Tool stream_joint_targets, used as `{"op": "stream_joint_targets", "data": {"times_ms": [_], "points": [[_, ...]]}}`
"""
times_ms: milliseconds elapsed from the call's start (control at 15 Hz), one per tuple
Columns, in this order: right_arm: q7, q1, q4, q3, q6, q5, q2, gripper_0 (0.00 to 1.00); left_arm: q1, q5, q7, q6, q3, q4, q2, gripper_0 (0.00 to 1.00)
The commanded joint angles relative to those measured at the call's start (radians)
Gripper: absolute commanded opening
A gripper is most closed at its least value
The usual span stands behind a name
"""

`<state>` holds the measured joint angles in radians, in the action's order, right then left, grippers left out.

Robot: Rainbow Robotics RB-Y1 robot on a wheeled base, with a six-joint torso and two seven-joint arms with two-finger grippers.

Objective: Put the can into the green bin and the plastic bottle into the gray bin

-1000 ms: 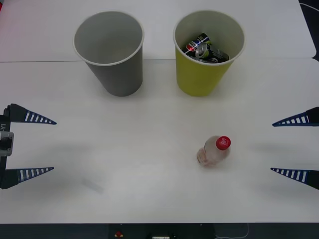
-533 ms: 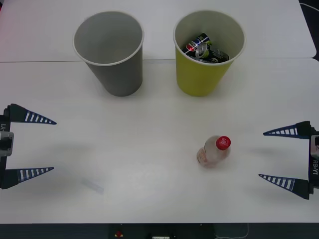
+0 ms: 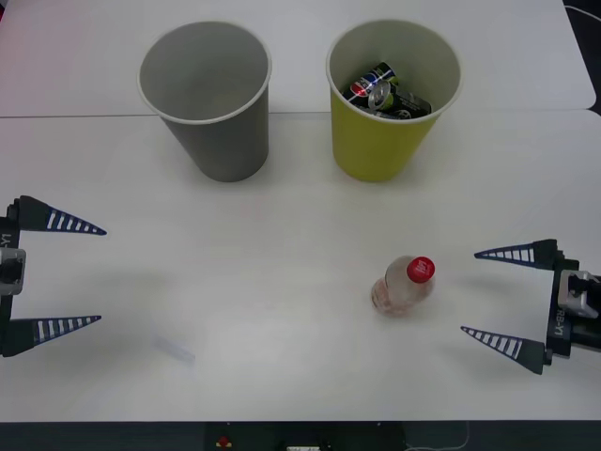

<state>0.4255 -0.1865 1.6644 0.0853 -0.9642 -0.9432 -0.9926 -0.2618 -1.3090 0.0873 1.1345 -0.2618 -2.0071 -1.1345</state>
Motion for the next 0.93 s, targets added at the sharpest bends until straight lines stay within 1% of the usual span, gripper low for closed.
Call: {"op": "stream_joint_targets", "data": {"times_ms": [67,400,733,933], "points": [[0.027,0.039,-0.054,0.037,-0.002,0.009,0.057,1.0,0.0,0.0,0.0,0.0,0.0,0.0,0.0,1.0],[0.044,0.085,-0.123,0.073,-0.005,0.009,0.166,1.0,0.0,0.0,0.0,0.0,0.0,0.0,0.0,1.0],[0.058,0.156,-0.236,0.096,-0.054,0.009,0.29,1.0,0.0,0.0,0.0,0.0,0.0,0.0,0.0,1.0],[0.072,0.179,-0.272,0.11,-0.059,0.009,0.341,1.0,0.0,0.0,0.0,0.0,0.0,0.0,0.0,1.0]]}}
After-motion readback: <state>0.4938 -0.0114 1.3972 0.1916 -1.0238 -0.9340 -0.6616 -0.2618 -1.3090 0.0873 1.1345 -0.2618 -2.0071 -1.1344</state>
